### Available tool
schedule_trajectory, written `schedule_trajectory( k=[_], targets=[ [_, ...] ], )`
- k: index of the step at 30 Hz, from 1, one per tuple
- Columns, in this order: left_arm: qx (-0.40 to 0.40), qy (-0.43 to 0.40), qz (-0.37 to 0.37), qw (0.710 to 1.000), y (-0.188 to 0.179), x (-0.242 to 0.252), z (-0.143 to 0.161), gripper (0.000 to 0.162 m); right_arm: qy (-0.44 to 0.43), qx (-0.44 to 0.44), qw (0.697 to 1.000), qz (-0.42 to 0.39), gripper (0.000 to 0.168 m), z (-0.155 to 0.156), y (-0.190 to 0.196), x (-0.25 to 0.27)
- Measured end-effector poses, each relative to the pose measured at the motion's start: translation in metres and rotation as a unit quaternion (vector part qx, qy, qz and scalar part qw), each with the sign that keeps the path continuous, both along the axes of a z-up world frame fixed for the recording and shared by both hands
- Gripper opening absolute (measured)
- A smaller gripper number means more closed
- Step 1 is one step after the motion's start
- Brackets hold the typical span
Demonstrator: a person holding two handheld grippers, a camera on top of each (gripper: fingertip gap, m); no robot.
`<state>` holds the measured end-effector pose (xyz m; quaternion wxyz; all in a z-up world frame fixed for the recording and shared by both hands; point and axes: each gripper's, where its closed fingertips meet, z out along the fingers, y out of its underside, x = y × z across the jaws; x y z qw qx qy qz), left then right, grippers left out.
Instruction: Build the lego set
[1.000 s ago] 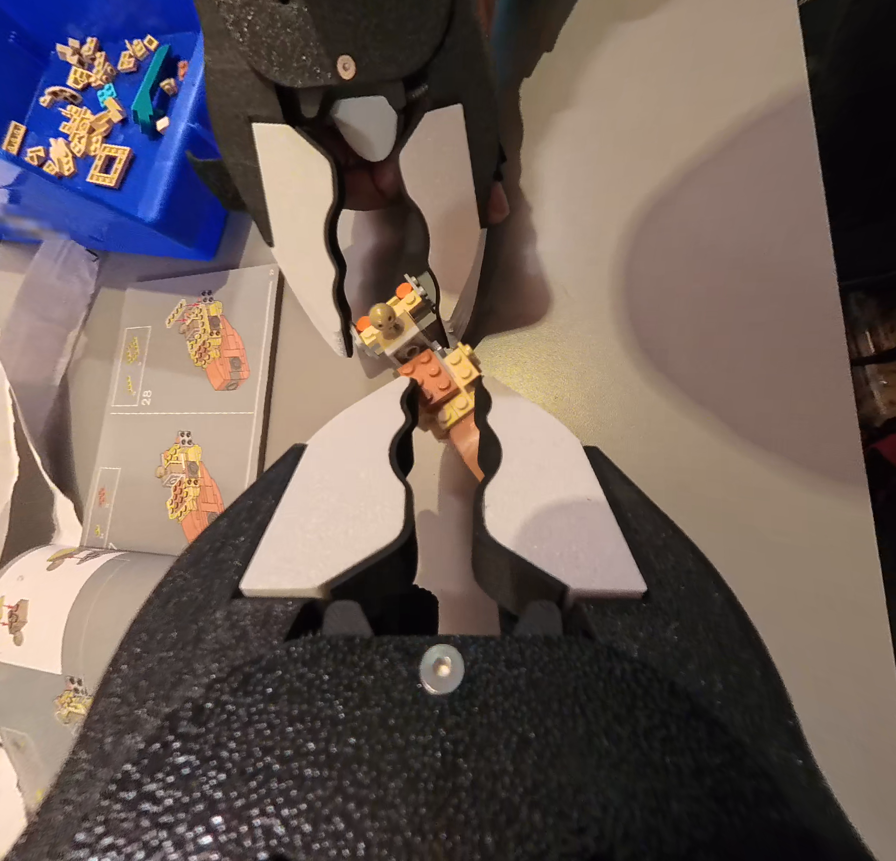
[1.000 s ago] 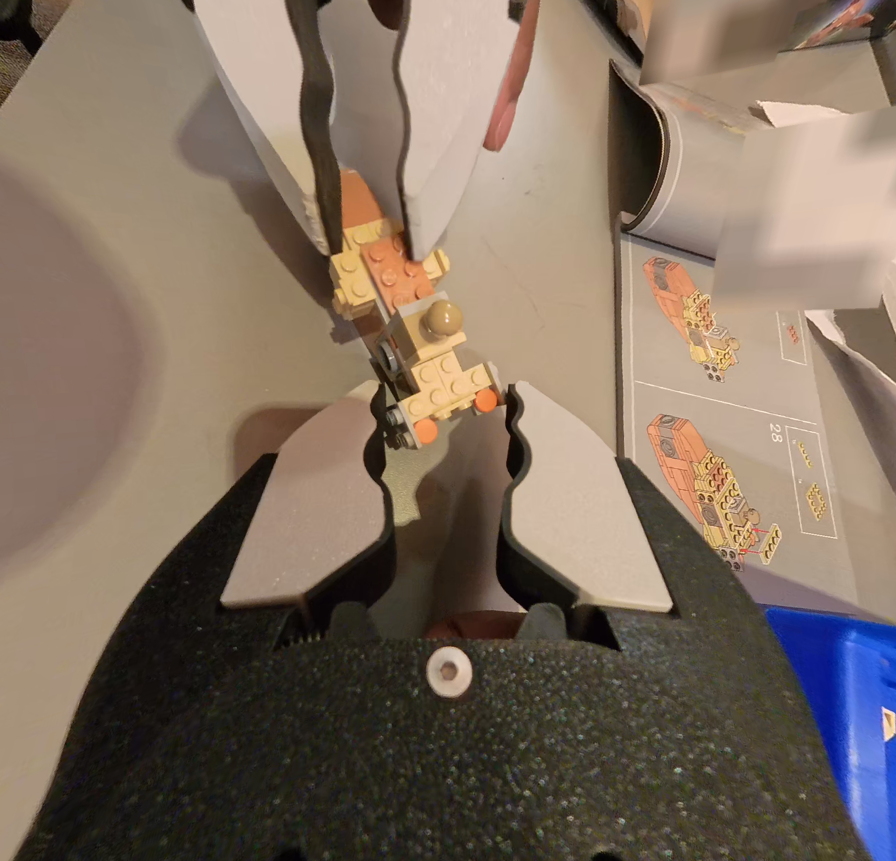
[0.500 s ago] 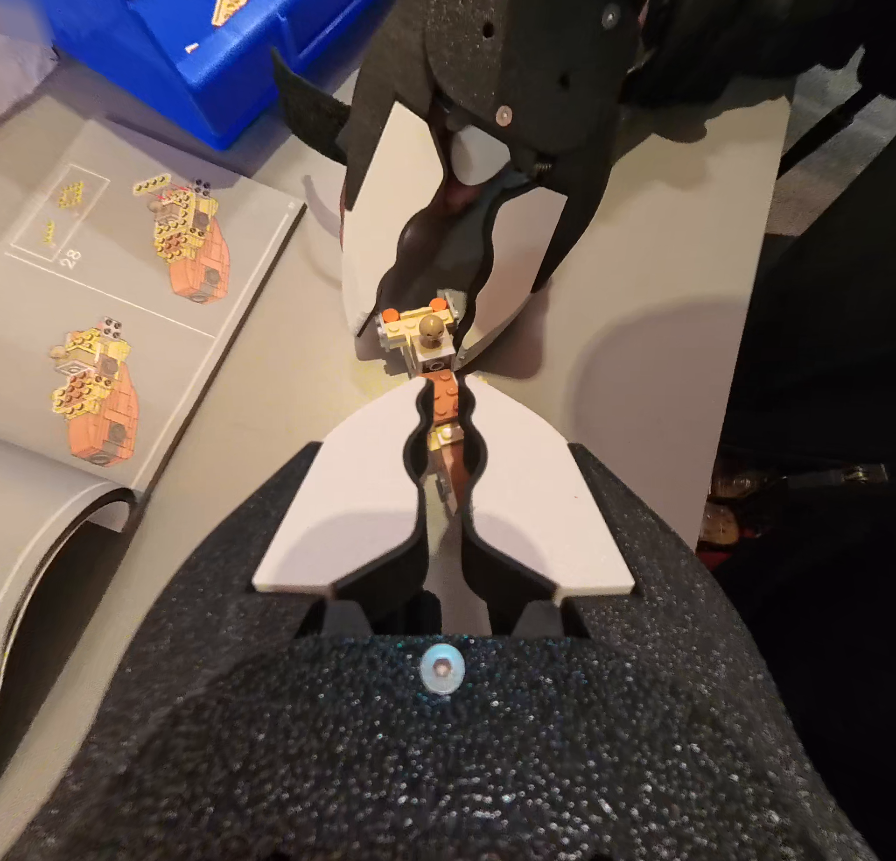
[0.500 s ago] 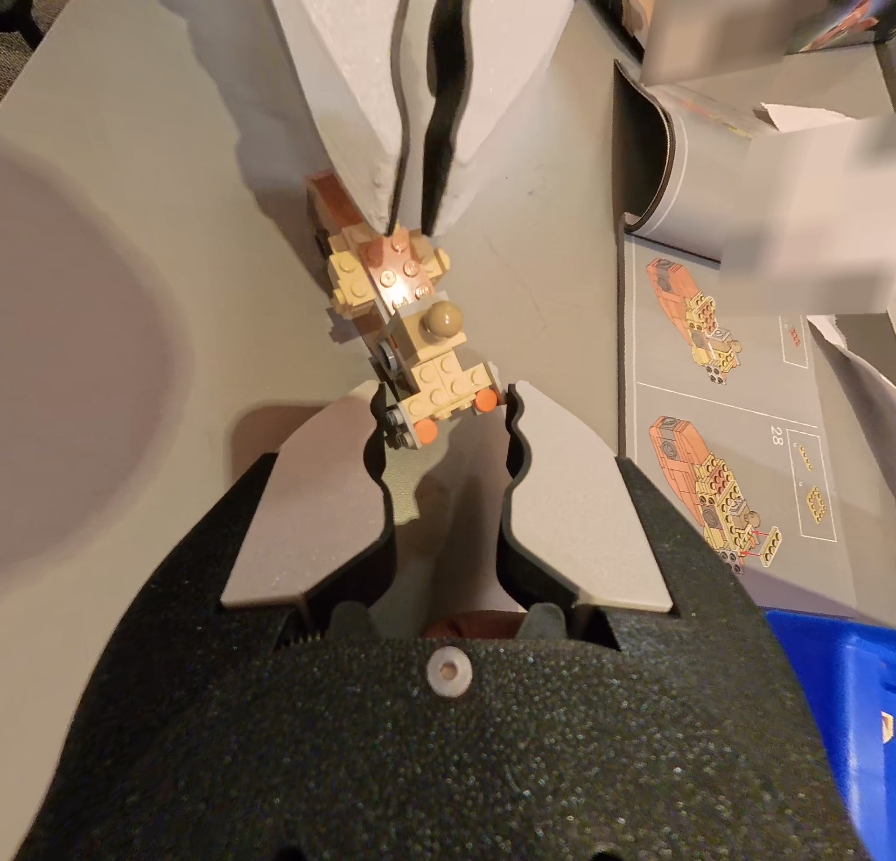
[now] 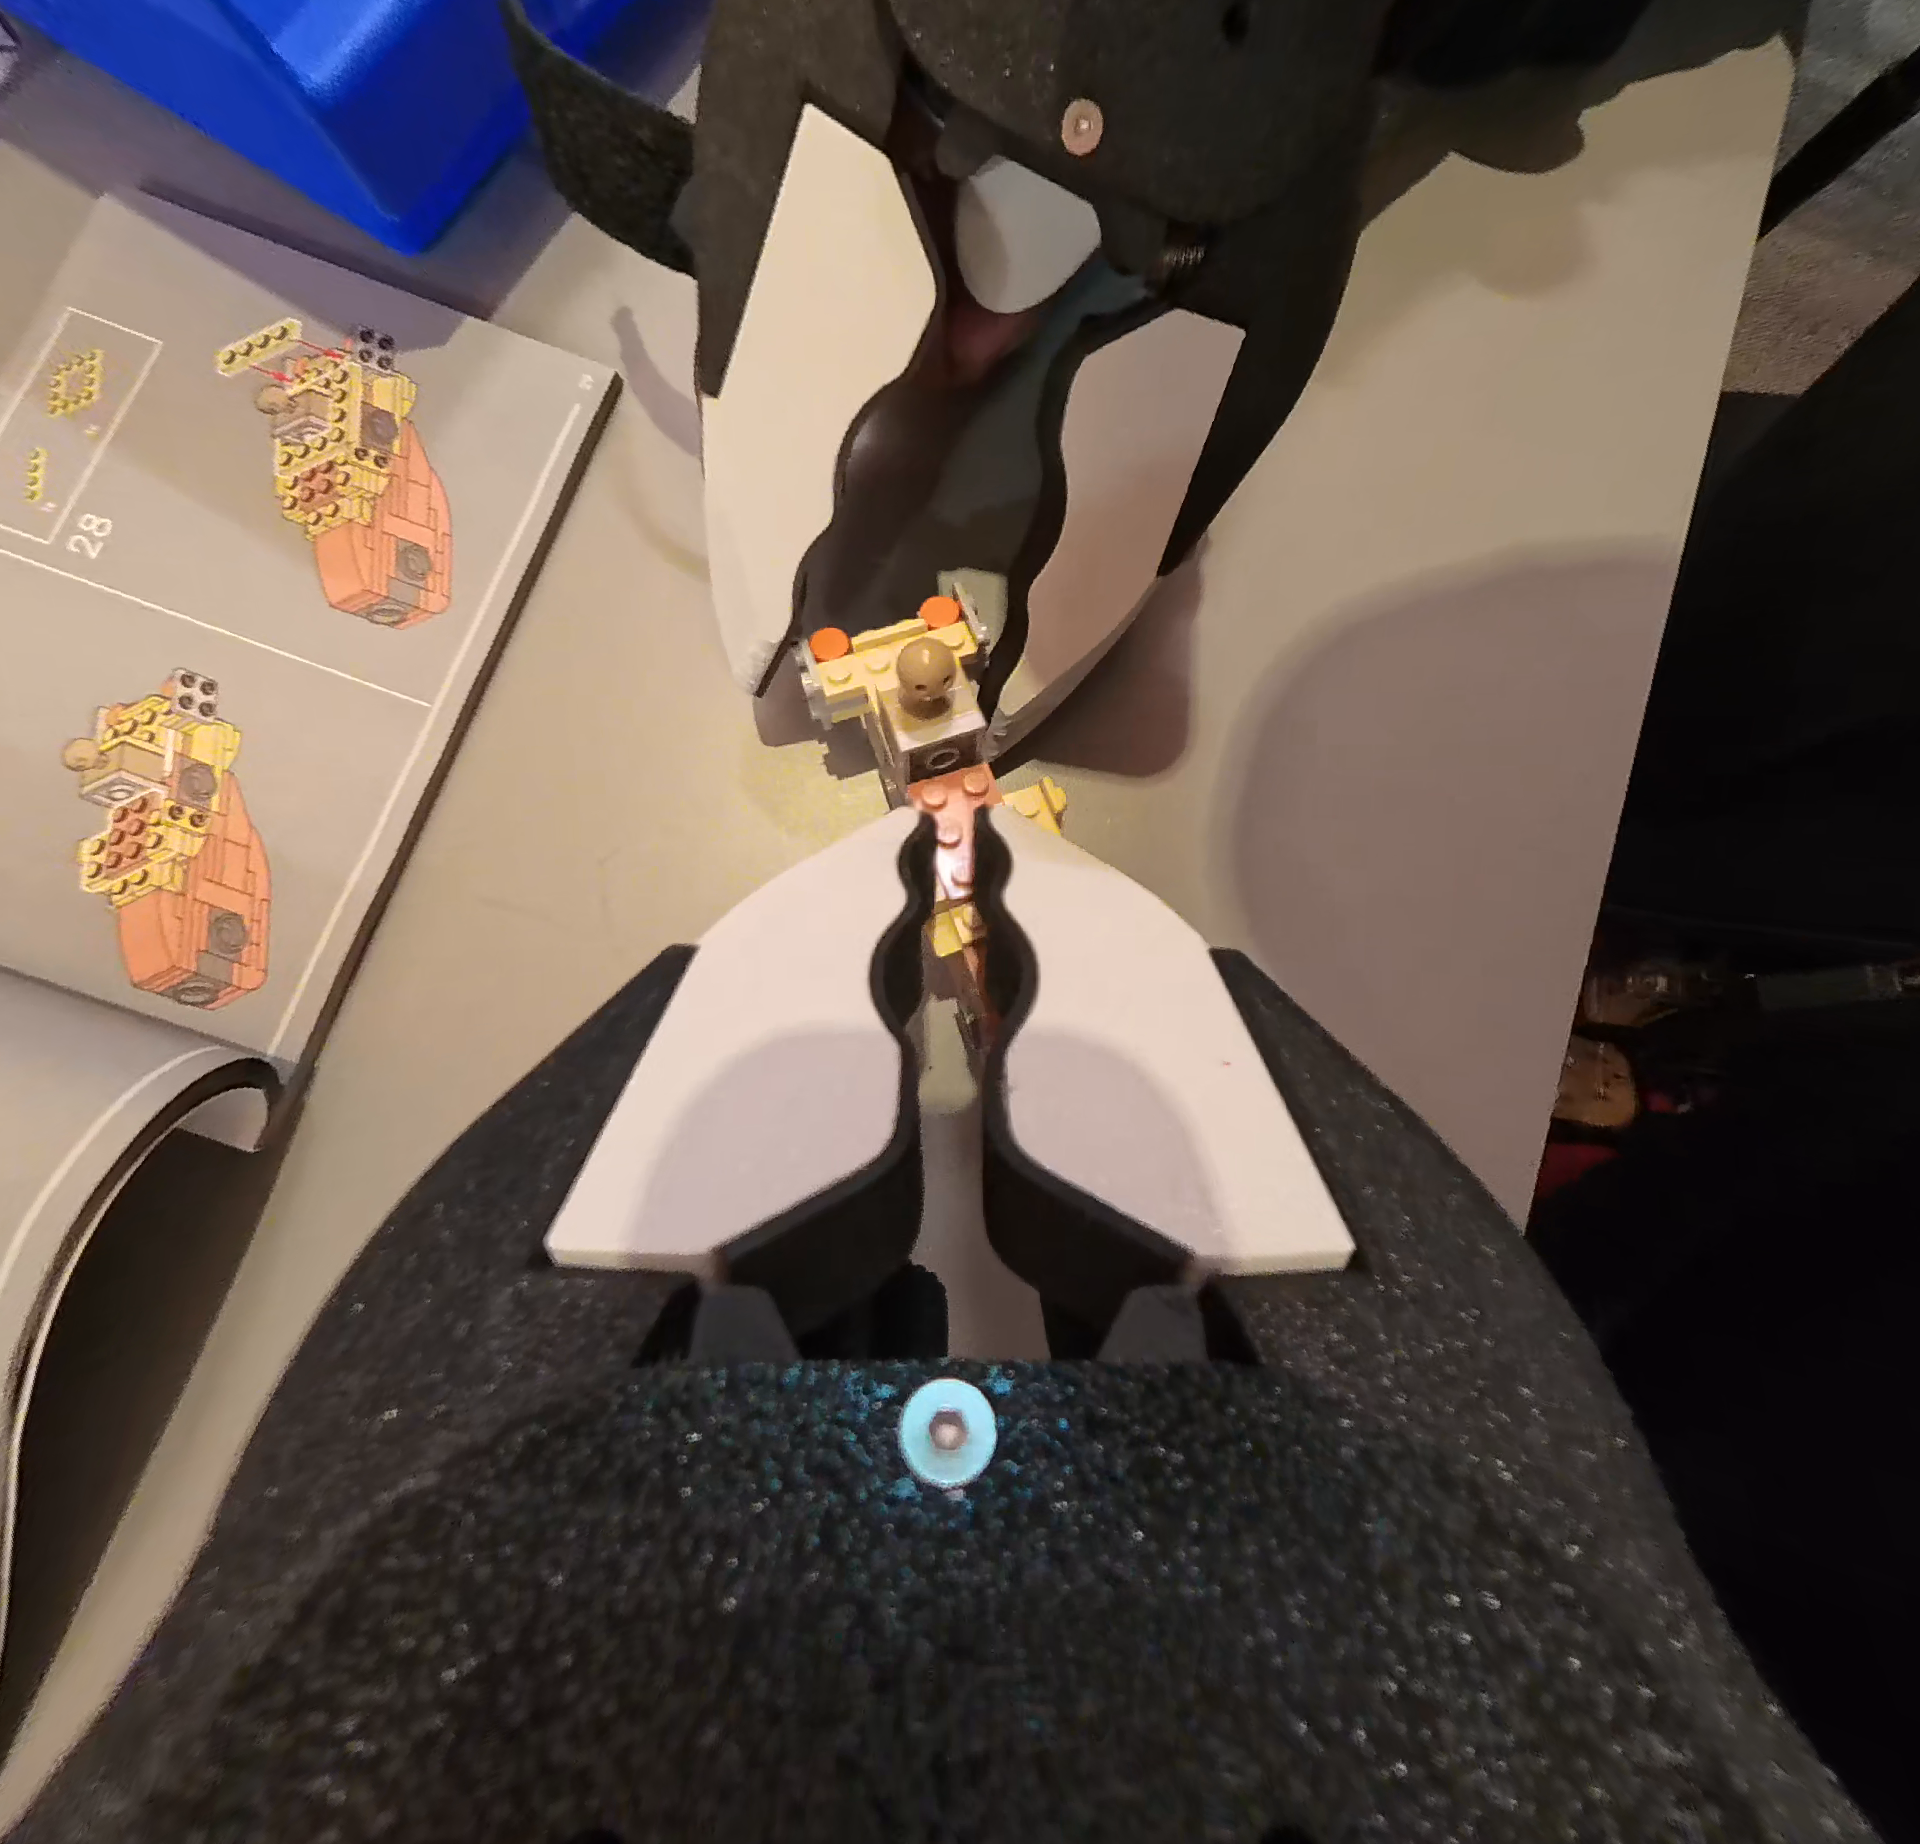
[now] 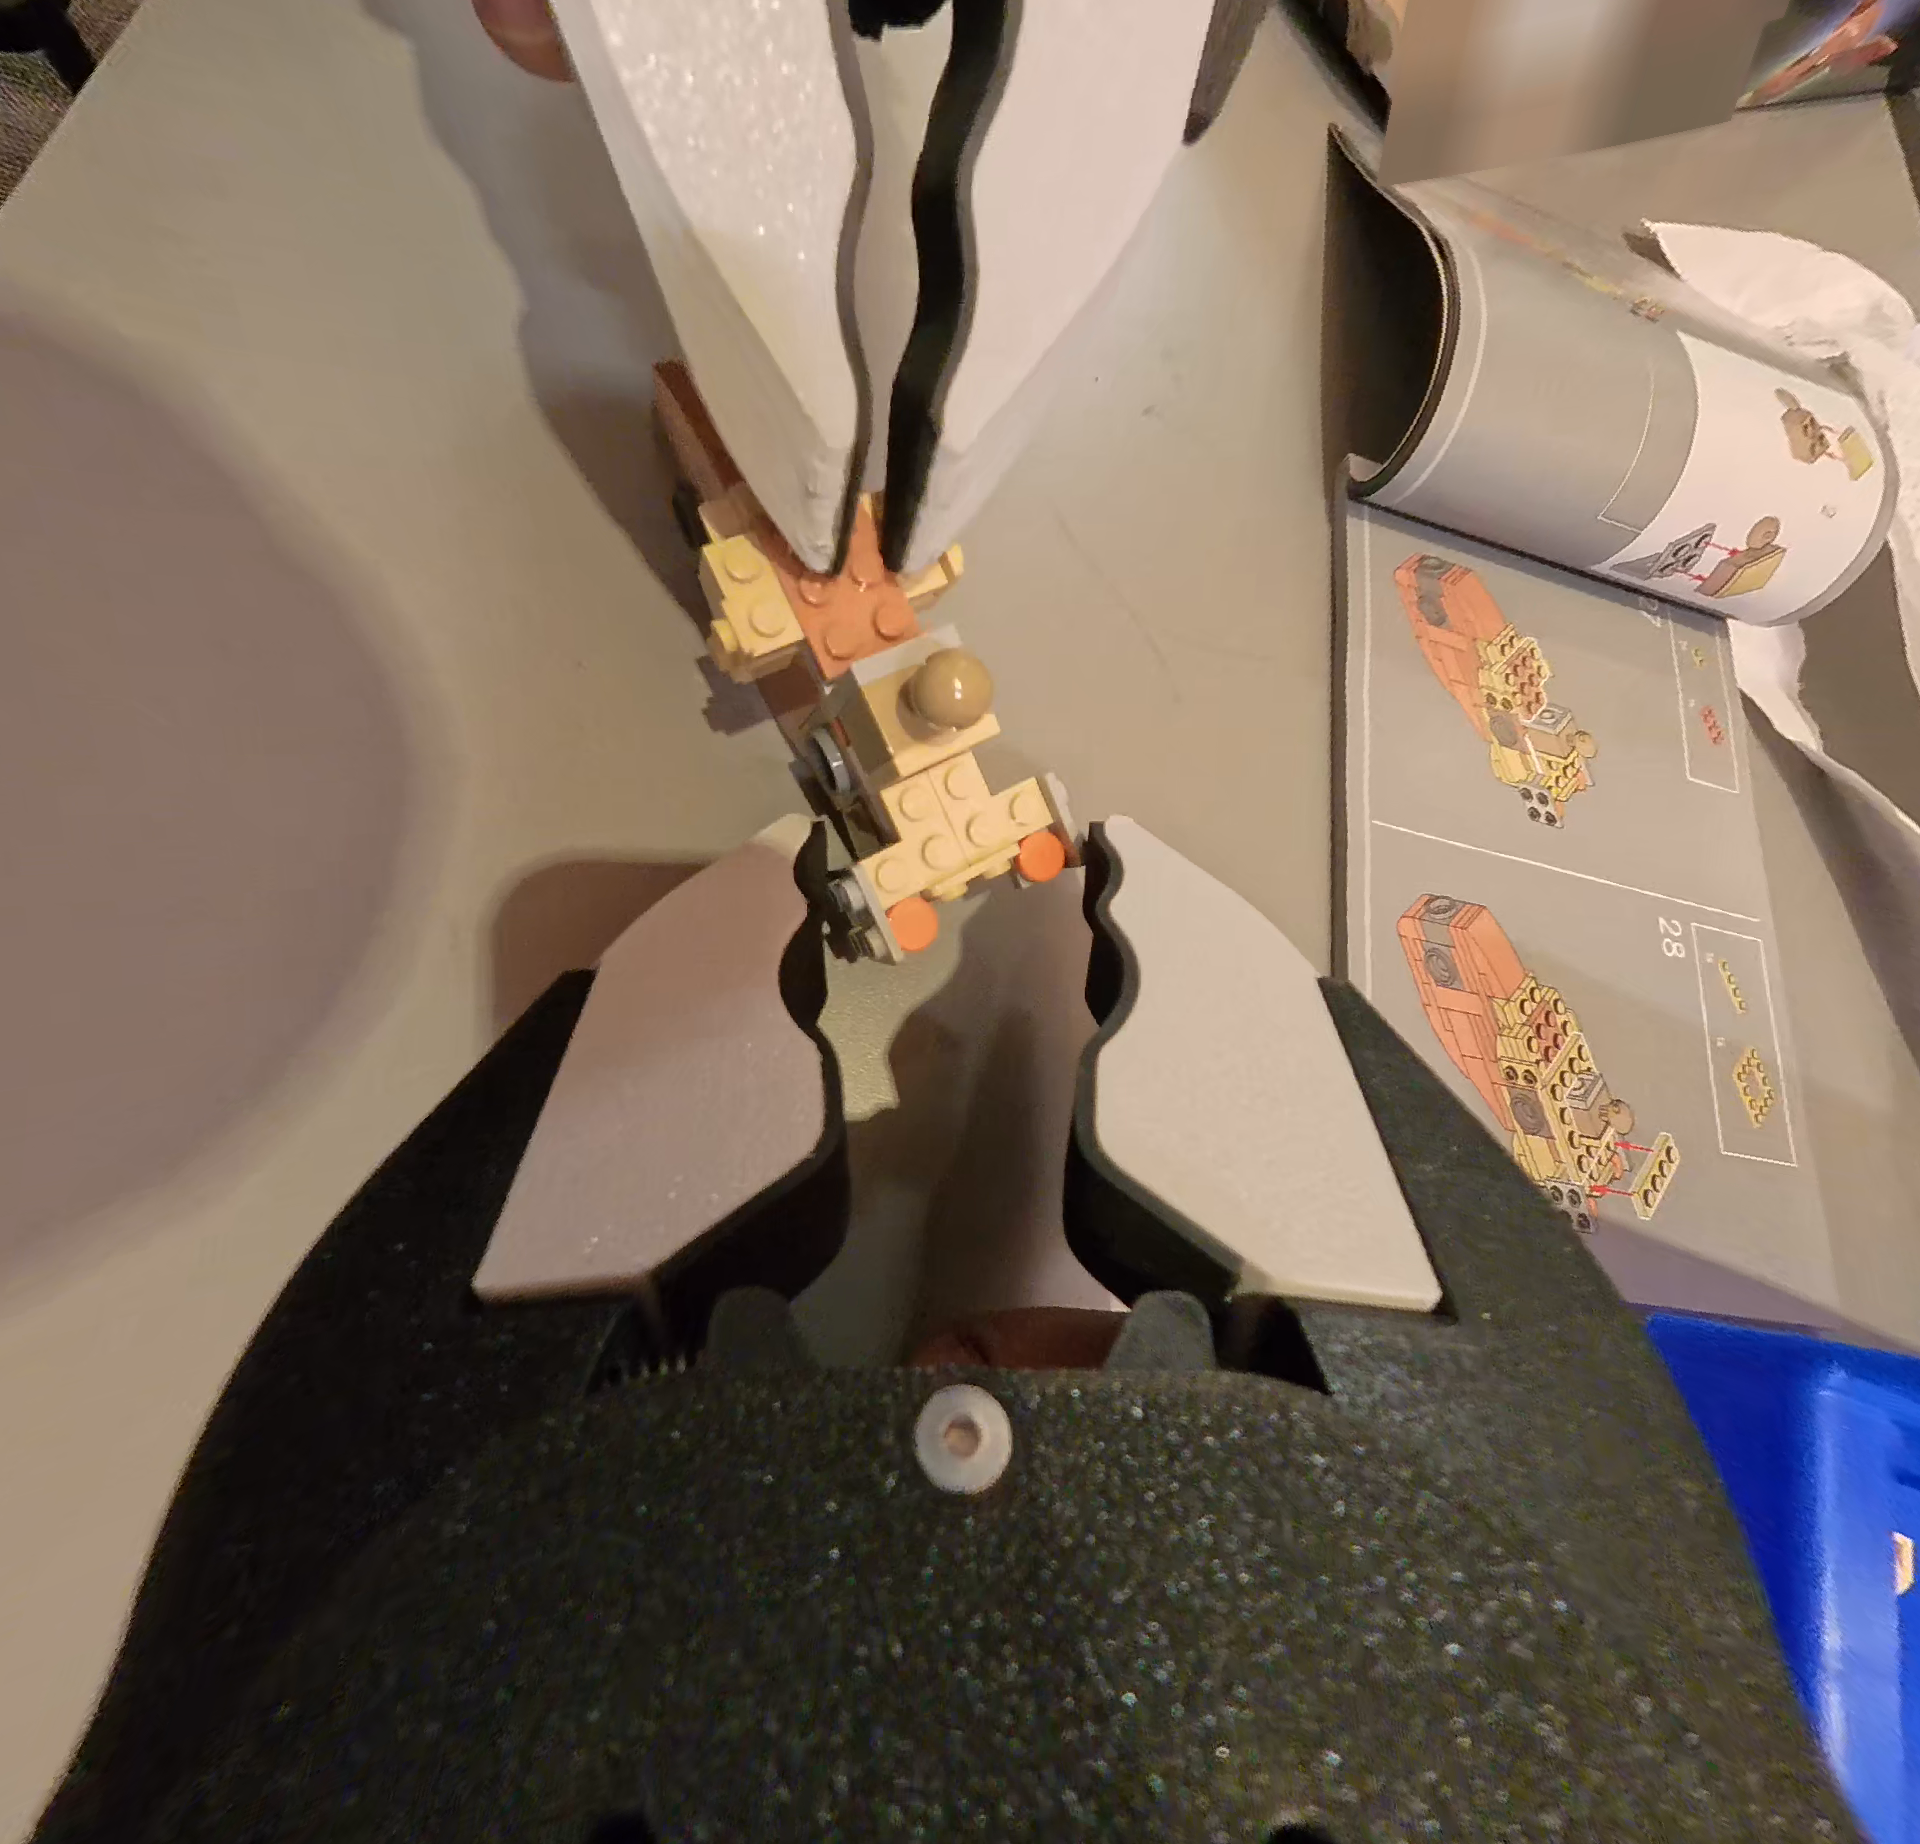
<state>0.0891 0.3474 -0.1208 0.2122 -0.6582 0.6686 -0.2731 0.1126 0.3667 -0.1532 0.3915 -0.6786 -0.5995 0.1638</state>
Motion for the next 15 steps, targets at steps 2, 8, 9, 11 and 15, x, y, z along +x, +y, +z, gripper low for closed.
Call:
schedule_trajectory(
  k=[2, 8, 9, 11, 15],
  targets=[
    [0.002, -0.002, -0.002, 1.0, 0.0, 0.0008, -0.0005, 0.007, -0.001, 0.001, 1.0, 0.0, 0.047, -0.0002, 0.0, 0.0],
    [0.008, -0.005, 0.002, 1.0, 0.0004, 0.0022, -0.0009, 0.007, -0.003, 0.002, 1.0, -0.001, 0.047, -0.0008, 0.0002, 0.0],
    [0.01, -0.005, 0.003, 1.0, 0.0006, 0.0022, -0.0008, 0.008, -0.003, 0.002, 1.0, 0.0, 0.047, -0.0007, 0.0002, 0.0],
    [0.014, -0.006, 0.004, 1.0, 0.0006, 0.0021, -0.0007, 0.009, -0.002, 0.002, 1.0, 0.0, 0.047, -0.0007, 0.0001, -0.0001],
    [0.019, -0.022, 0.003, 1.0, -0.0006, 0.0007, 0.0027, 0.017, -0.002, 0.001, 1.0, -0.001, 0.047, -0.0005, 0.0003, 0.0]
  ],
)
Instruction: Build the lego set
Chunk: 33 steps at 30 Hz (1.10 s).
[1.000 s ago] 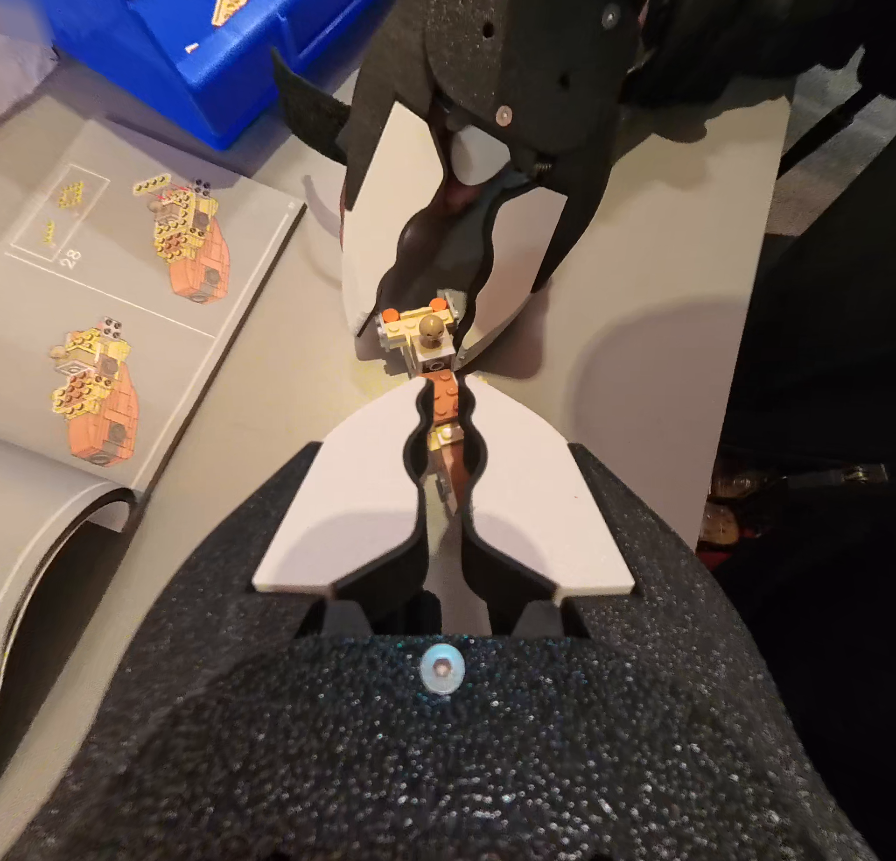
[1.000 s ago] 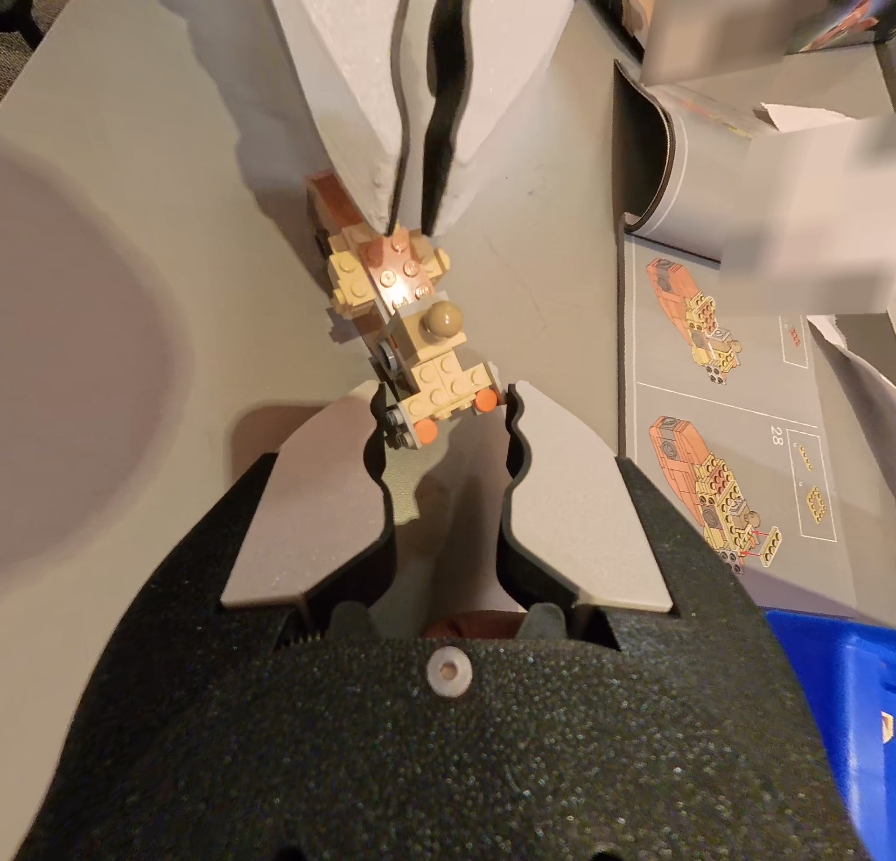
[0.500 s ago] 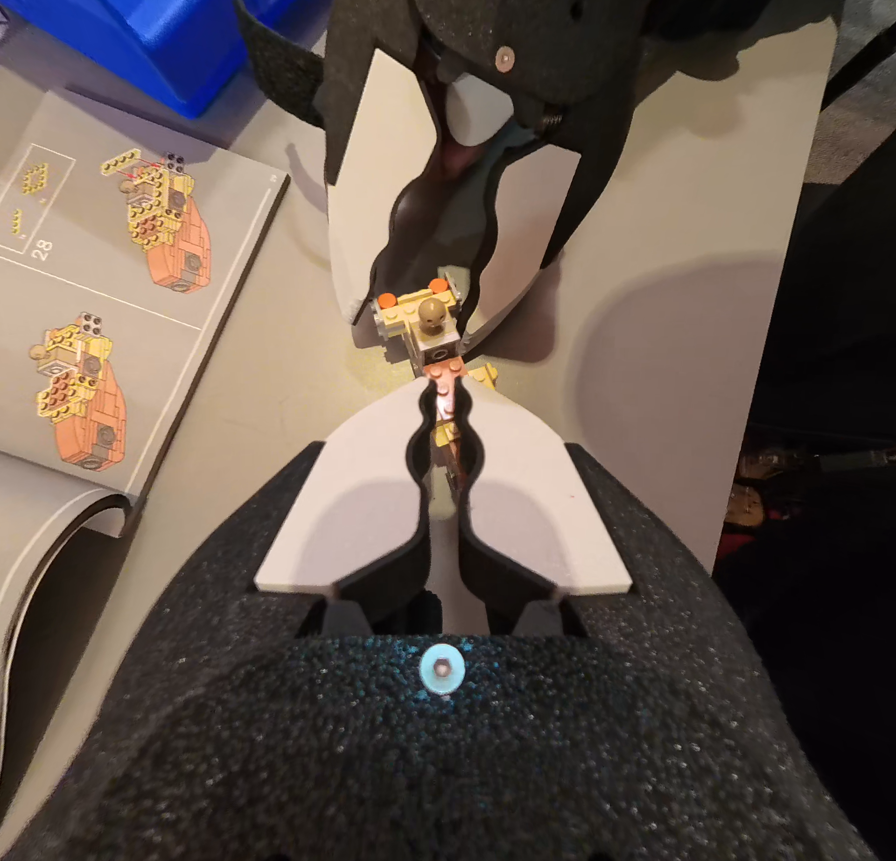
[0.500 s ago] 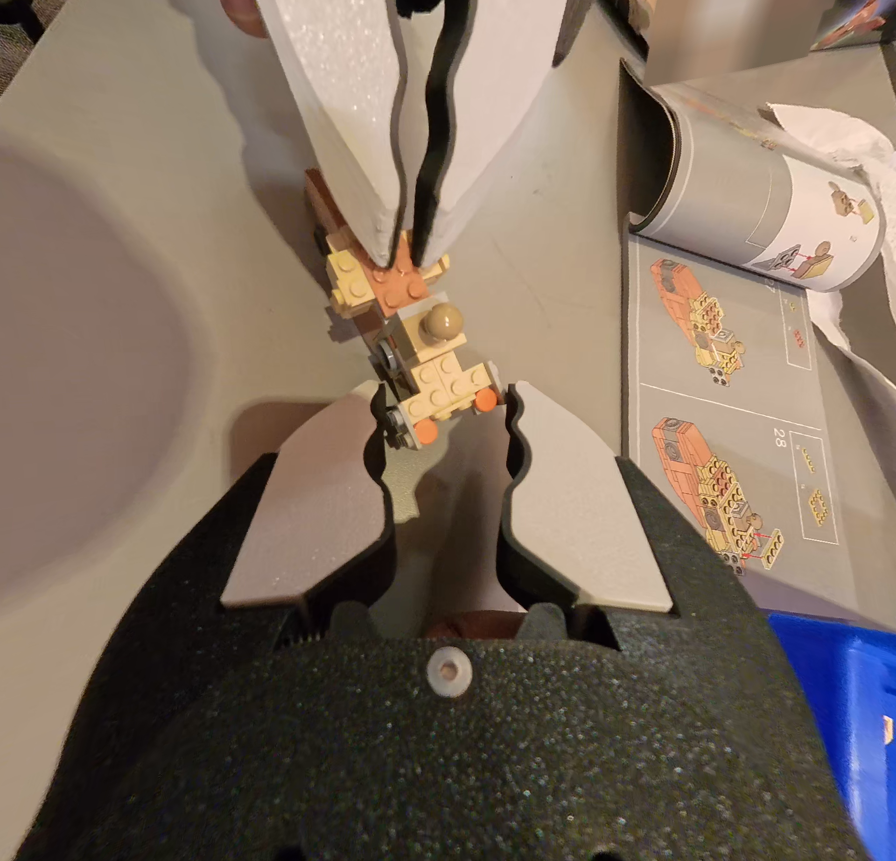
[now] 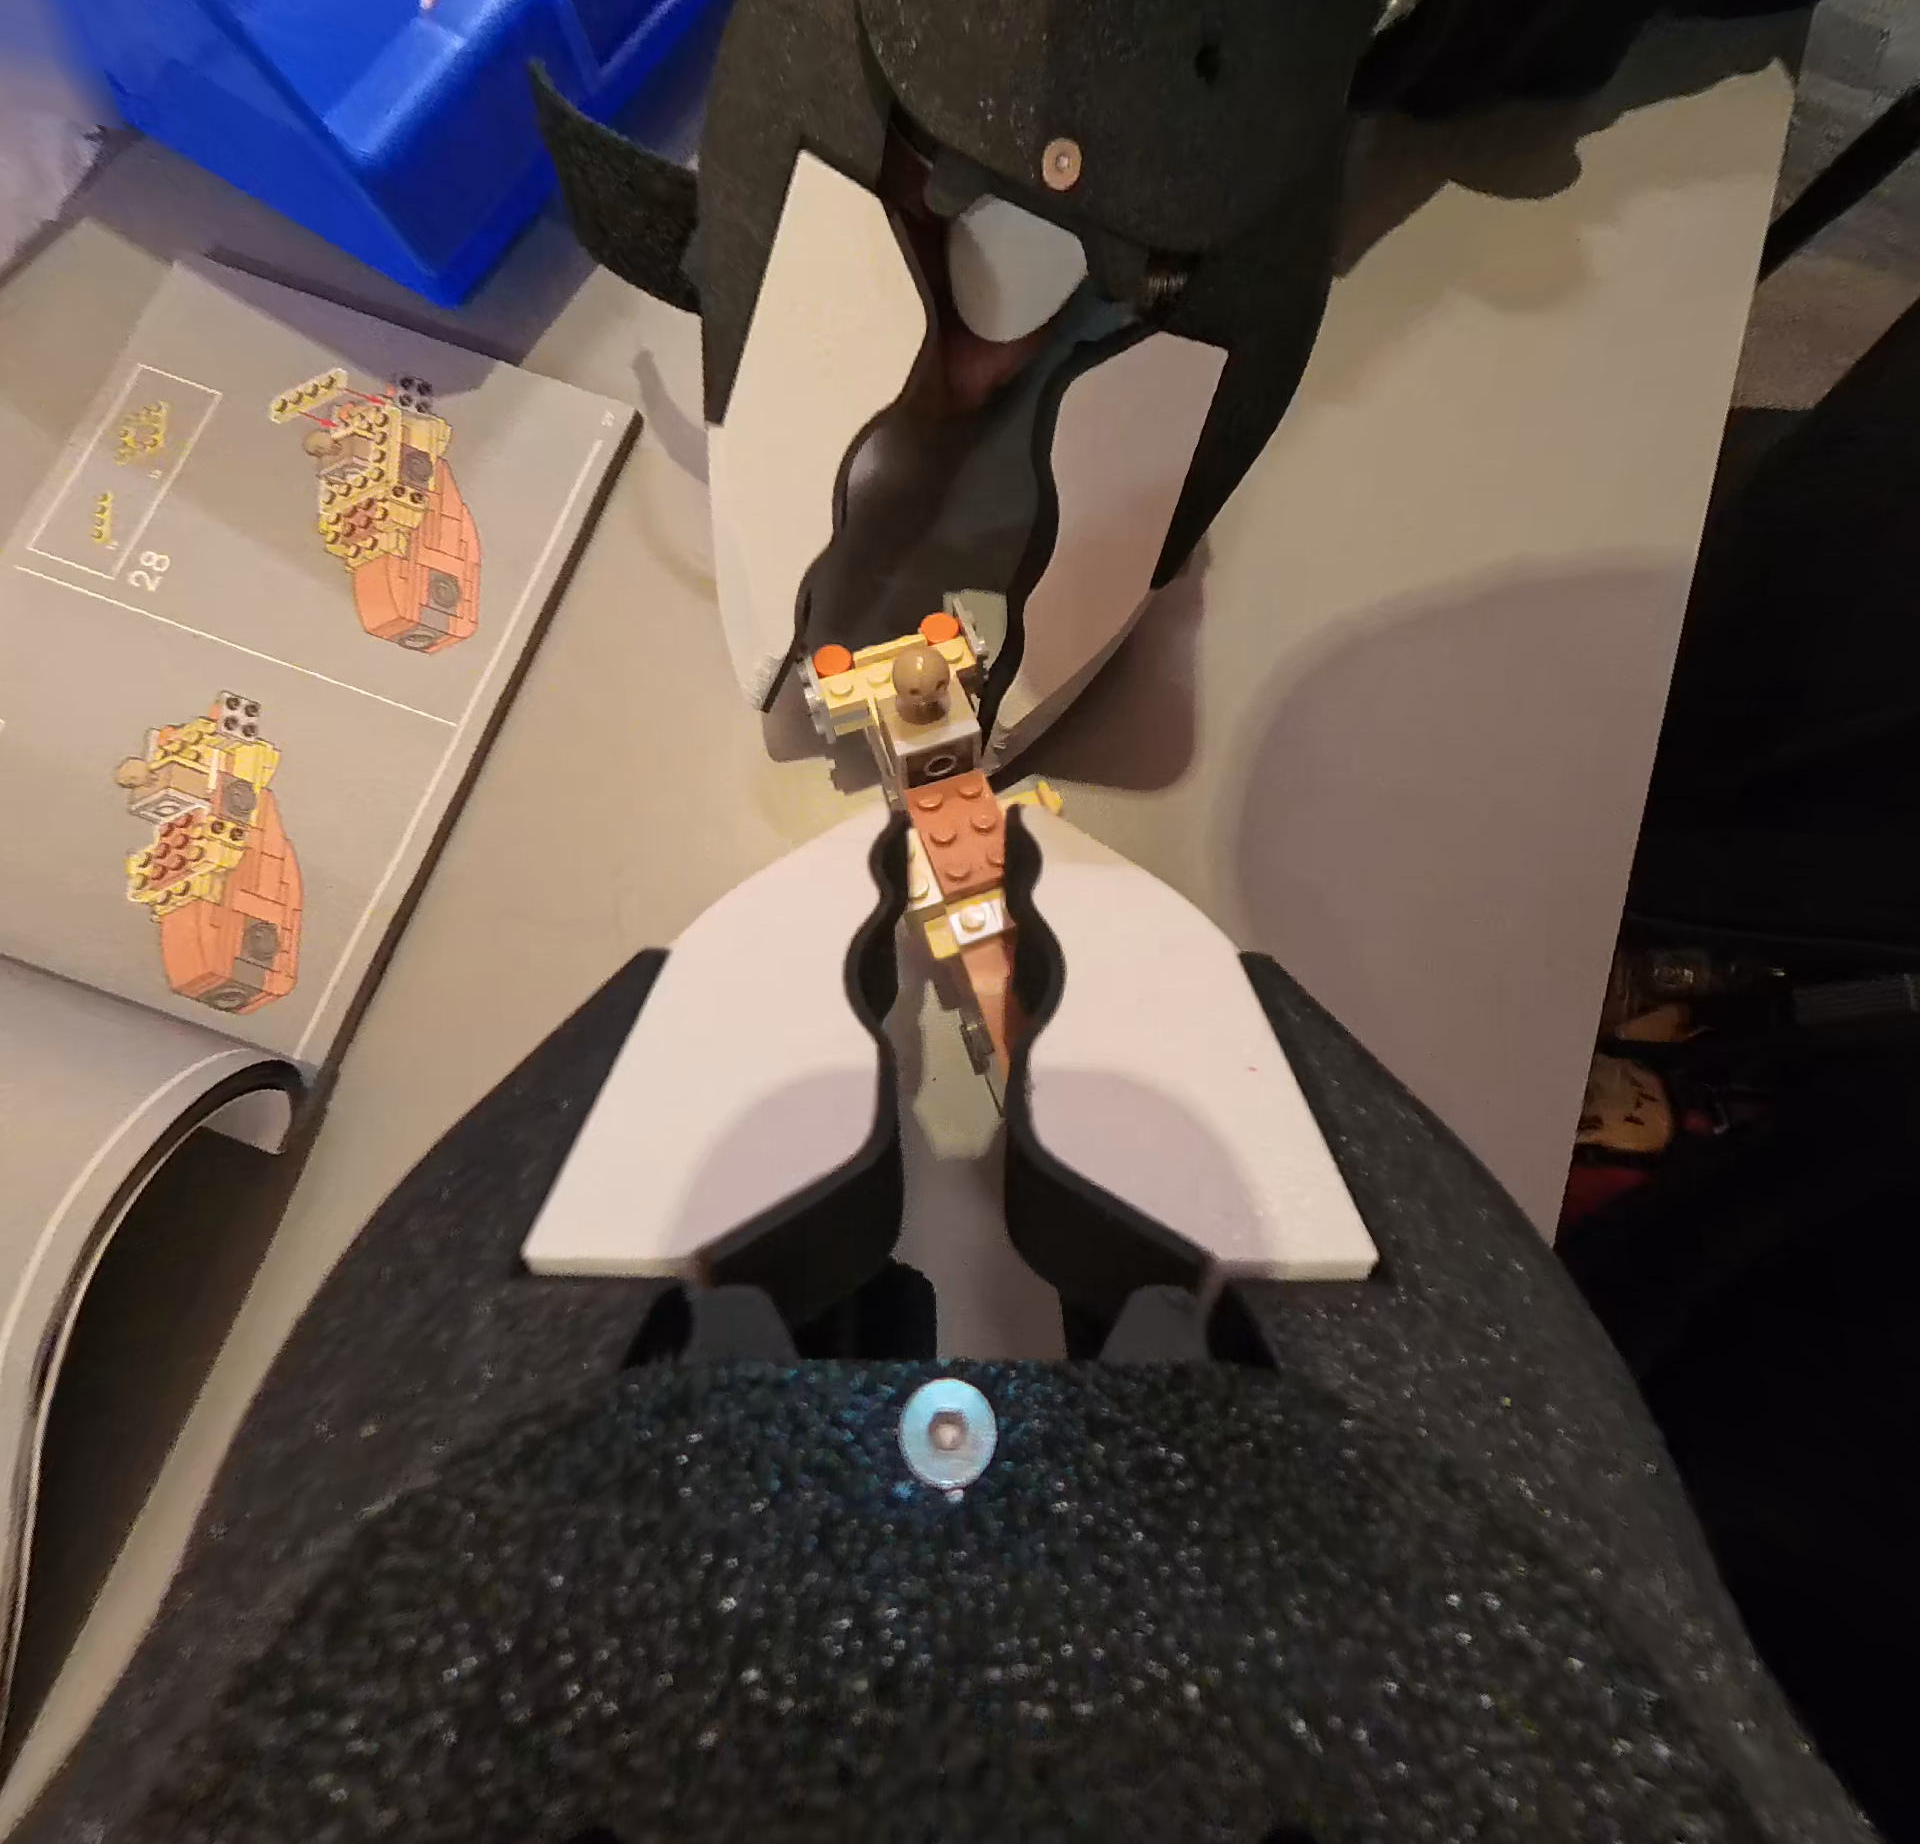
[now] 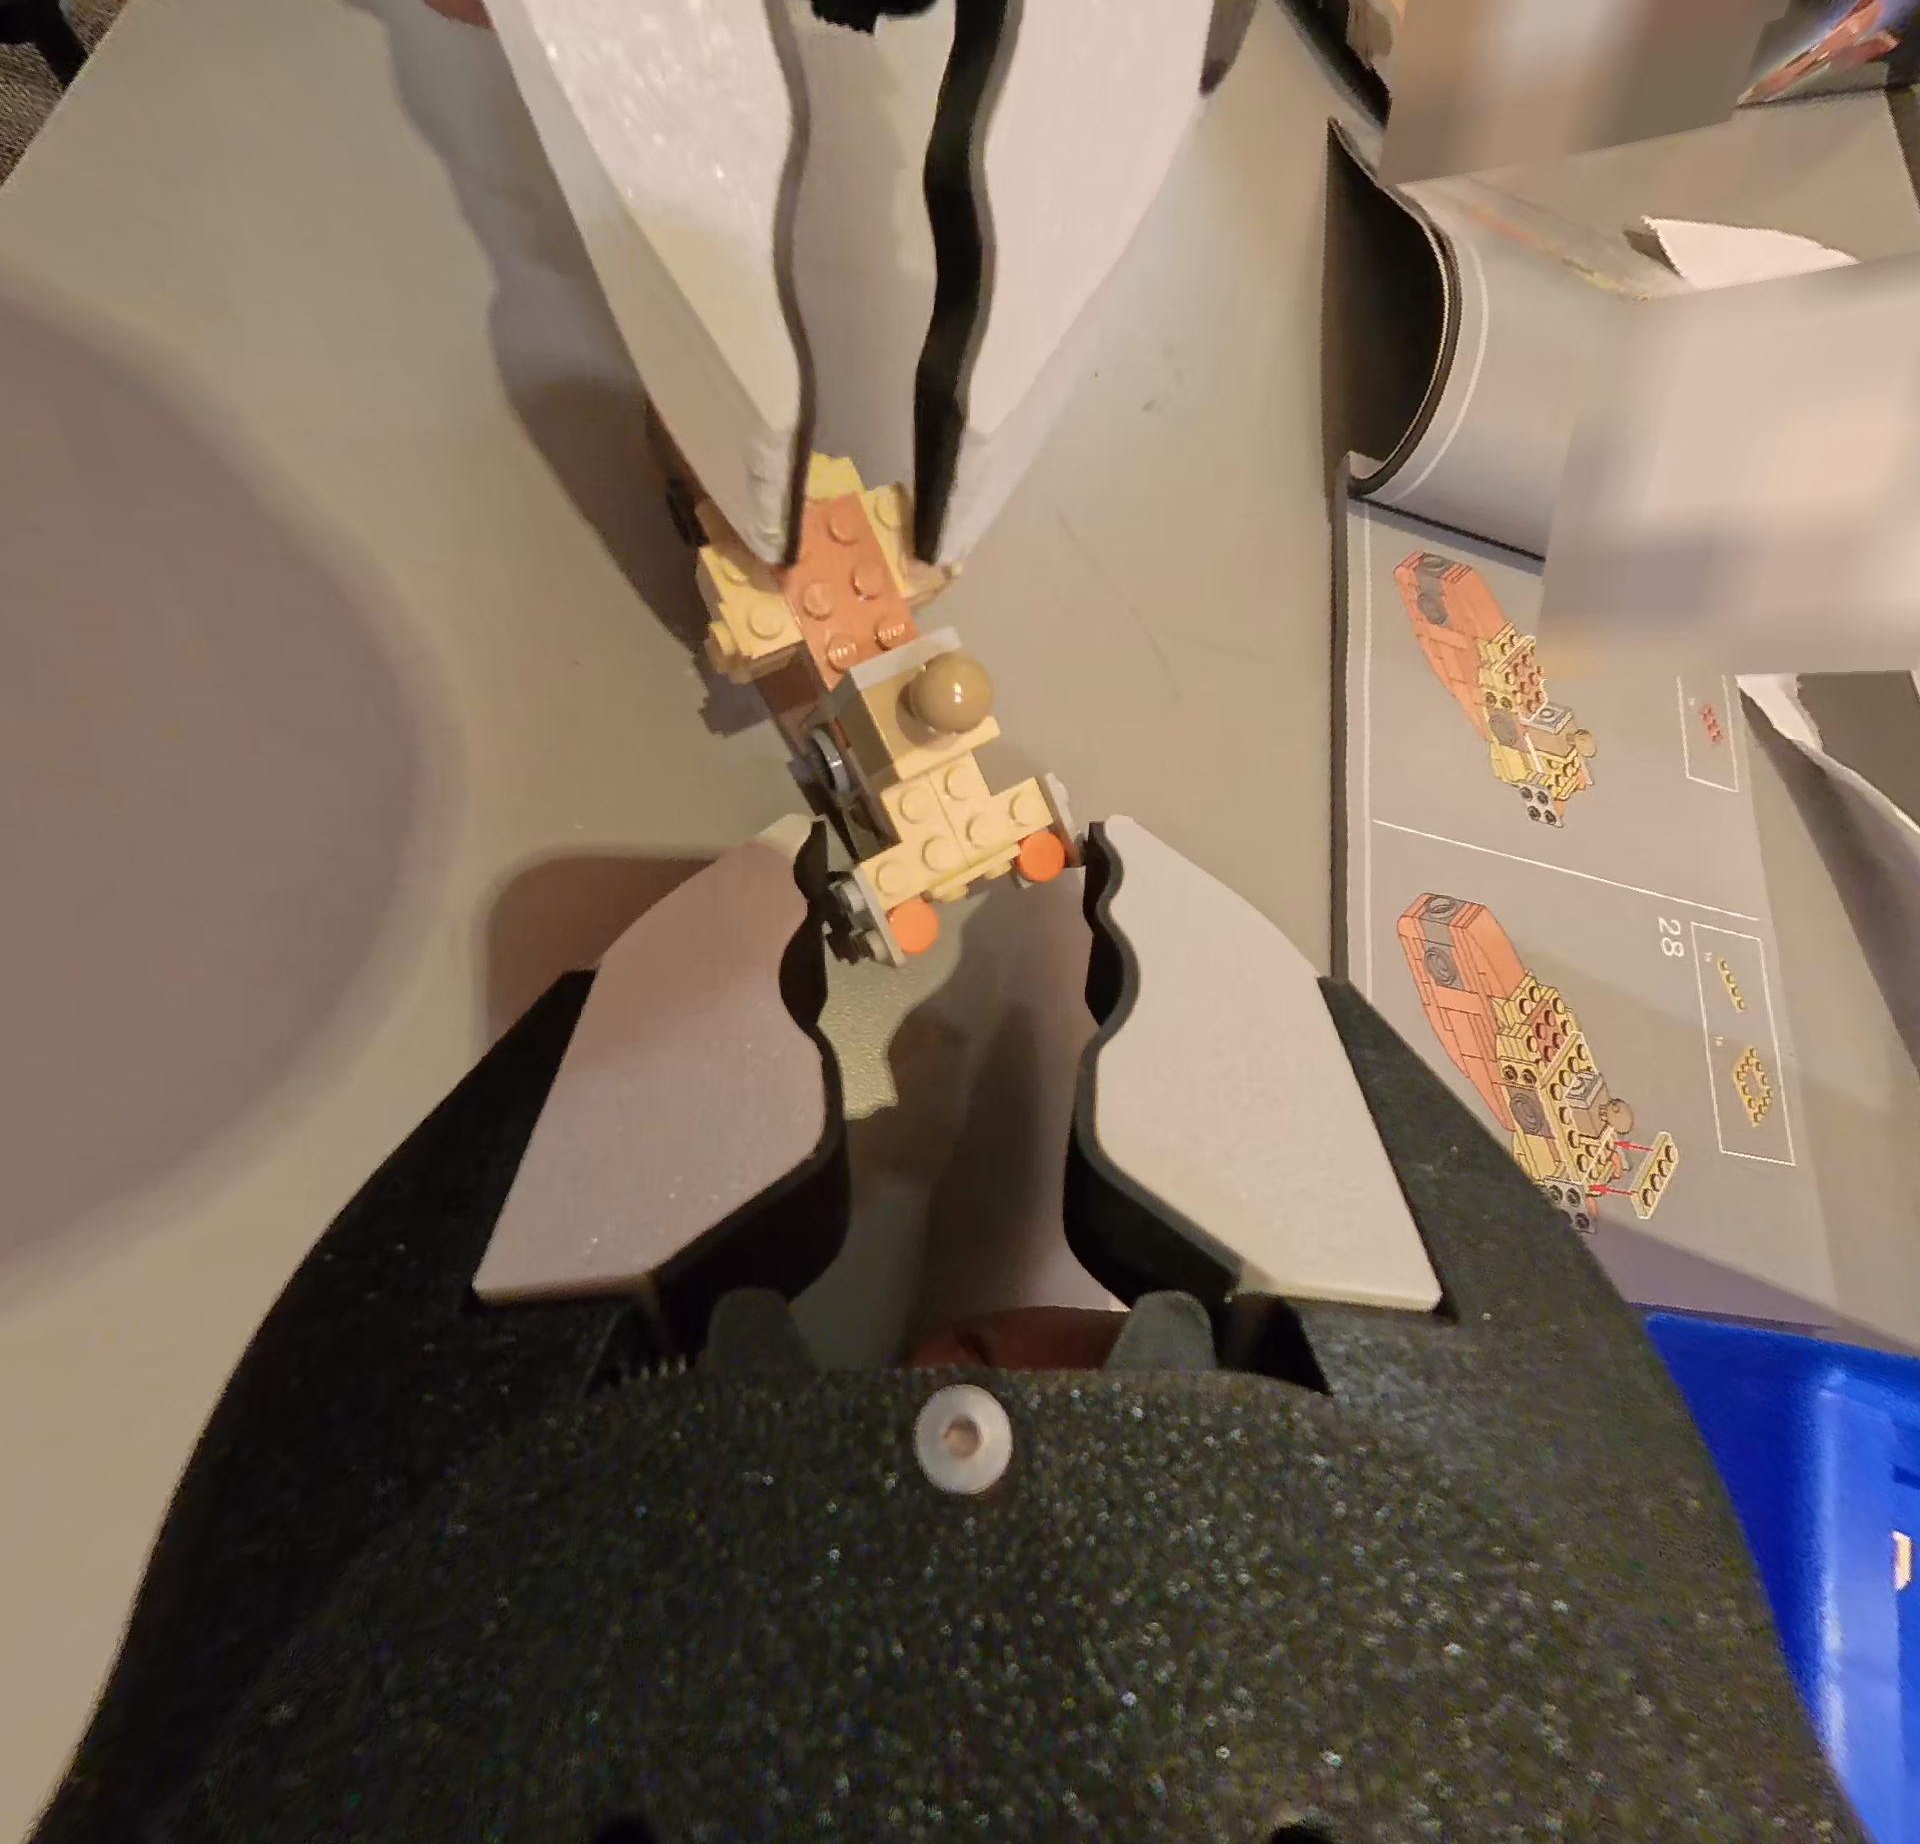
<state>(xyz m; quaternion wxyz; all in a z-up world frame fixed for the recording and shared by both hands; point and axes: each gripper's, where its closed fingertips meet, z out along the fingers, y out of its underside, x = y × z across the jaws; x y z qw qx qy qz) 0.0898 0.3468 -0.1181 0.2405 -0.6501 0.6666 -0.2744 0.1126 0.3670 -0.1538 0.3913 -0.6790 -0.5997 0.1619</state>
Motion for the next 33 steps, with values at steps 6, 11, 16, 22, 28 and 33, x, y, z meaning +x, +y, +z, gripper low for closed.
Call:
schedule_trajectory(
  k=[6, 11, 16, 22, 28, 33],
  targets=[
    [0.1, -0.085, -0.042, 0.99, 0.001, -0.013, 0.016, 0.029, 0.002, -0.006, 1.0, 0.0, 0.047, 0.0, 0.0, 0.0],
    [0.256, -0.133, -0.085, 0.954, -0.001, -0.022, 0.011, 0.041, 0.002, -0.012, 1.0, -0.001, 0.047, 0.0, 0.0, 0.0],
    [0.319, -0.115, -0.094, 0.936, -0.002, -0.024, -0.003, 0.044, -0.007, -0.012, 1.0, -0.005, 0.047, -0.003, 0.001, 0.0],
    [0.24, -0.087, -0.029, 0.966, -0.004, -0.028, -0.016, 0.042, -0.008, -0.012, 1.0, -0.007, 0.047, -0.003, 0.001, 0.0],
    [0.143, -0.061, 0.029, 0.987, -0.005, -0.025, -0.027, 0.037, -0.006, -0.013, 1.0, -0.007, 0.047, -0.002, 0.001, 0.0],
    [0.093, -0.033, 0.049, 0.994, -0.003, -0.022, -0.039, 0.031, -0.004, -0.011, 1.0, -0.008, 0.047, -0.002, 0.001, 0.0]
  ],
)
